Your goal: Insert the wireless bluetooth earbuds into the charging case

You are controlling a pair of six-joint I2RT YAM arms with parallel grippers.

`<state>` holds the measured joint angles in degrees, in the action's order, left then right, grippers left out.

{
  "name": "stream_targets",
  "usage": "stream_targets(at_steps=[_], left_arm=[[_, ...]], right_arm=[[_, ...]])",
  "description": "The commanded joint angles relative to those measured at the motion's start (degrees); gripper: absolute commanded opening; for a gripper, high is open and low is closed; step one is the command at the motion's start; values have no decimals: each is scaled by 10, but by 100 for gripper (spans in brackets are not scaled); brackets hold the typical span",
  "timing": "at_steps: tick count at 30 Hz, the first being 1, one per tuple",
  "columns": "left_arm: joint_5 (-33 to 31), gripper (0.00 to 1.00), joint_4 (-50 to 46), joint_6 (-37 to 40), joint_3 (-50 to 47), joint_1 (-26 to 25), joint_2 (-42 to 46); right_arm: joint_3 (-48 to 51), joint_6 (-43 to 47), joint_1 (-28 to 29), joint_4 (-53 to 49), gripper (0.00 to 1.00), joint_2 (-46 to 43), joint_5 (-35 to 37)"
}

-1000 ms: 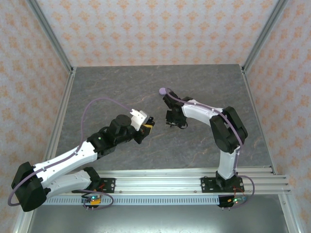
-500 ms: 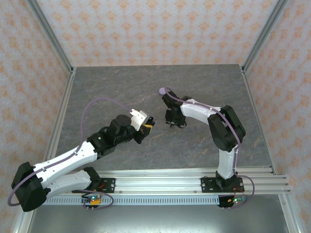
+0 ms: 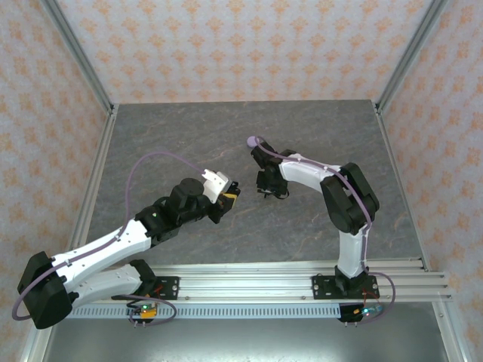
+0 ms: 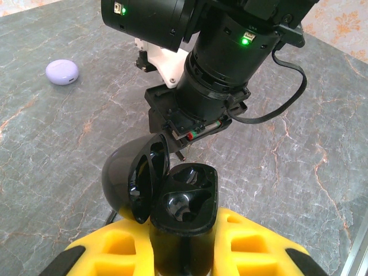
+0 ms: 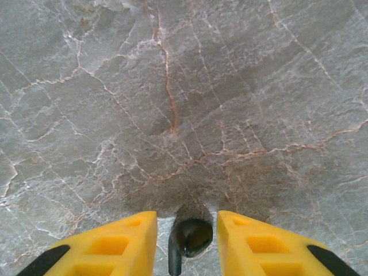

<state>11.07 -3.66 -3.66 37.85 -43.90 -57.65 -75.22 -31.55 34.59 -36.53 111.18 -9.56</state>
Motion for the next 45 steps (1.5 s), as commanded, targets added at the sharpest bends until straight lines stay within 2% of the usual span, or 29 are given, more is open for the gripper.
stream_targets(at_steps=[1, 14, 20, 25, 34, 45], left_arm=[[-9, 16, -6, -9, 6, -4, 7], [-10, 16, -6, -14, 3, -4, -1], [-11, 16, 16, -34, -8, -4, -29], [8, 16, 85, -71, -35, 4, -70], [135, 16, 279, -128, -78, 47, -175], [192, 16, 510, -138, -93, 50, -273]], right_arm=[[-8, -8, 3, -7, 33, 13, 15], [1, -8, 3, 5, 23, 21, 6], [30, 0, 1, 38, 20, -14, 9], [90, 7, -15, 104, 20, -77, -10], [198, 31, -35, 208, 19, -248, -25], [248, 112, -23, 274, 19, -415, -61]])
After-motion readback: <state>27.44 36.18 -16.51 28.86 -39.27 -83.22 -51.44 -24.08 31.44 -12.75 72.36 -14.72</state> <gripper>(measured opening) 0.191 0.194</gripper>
